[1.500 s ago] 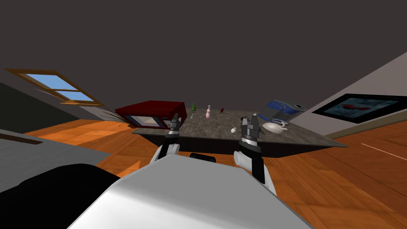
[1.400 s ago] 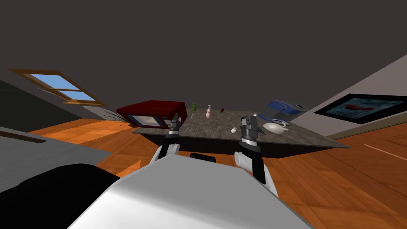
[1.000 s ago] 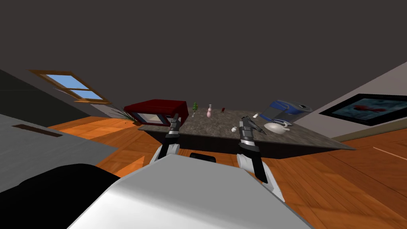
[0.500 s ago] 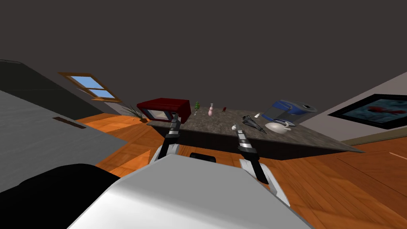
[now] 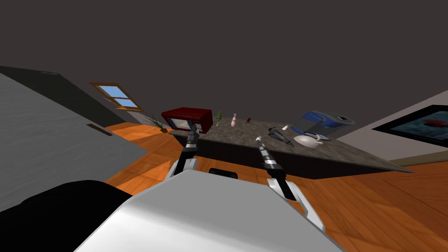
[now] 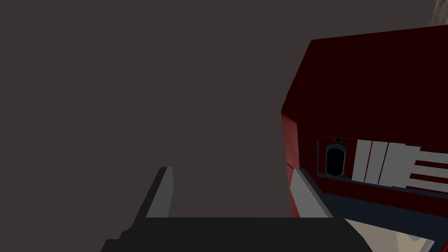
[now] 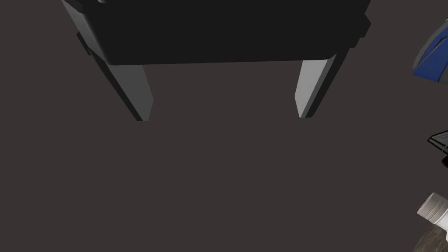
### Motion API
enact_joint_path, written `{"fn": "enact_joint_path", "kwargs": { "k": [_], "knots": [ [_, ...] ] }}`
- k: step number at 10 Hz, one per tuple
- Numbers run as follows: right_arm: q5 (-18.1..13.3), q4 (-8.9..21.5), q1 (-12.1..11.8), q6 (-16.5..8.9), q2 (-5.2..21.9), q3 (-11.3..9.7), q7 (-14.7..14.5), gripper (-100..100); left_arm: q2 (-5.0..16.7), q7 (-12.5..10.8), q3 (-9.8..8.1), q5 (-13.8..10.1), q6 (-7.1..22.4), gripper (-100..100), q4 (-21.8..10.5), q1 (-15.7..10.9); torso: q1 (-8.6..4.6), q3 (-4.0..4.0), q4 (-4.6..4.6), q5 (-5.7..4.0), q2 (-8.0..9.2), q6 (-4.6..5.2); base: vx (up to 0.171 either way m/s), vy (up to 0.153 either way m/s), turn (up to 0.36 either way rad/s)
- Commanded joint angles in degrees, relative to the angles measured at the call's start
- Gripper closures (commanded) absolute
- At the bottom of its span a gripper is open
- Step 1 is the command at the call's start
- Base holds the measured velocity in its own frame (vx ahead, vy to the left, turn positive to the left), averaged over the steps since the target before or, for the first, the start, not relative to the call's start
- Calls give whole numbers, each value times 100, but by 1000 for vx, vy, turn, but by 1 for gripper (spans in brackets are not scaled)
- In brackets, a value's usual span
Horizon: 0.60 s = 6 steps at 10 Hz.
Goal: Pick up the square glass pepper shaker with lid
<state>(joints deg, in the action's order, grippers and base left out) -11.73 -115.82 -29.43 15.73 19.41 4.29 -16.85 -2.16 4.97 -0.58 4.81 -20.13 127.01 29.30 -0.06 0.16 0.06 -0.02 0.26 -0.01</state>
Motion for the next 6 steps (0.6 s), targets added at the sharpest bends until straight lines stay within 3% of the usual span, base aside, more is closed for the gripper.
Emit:
{"fn": "enact_joint_path", "kwargs": {
  "k": [1,6],
  "knots": [
    [-92,153,-196,-88,262,72,-101,-100,0,0,0,0,0,0,0,0,0,0,0,0,0,0,-90,4,123],
    [-434,873,-402,-398,967,204,-400,-100,0,0,0,0,0,0,0,0,-5,-3,0,-1,-6,0,-63,-5,136]
  ]
}}
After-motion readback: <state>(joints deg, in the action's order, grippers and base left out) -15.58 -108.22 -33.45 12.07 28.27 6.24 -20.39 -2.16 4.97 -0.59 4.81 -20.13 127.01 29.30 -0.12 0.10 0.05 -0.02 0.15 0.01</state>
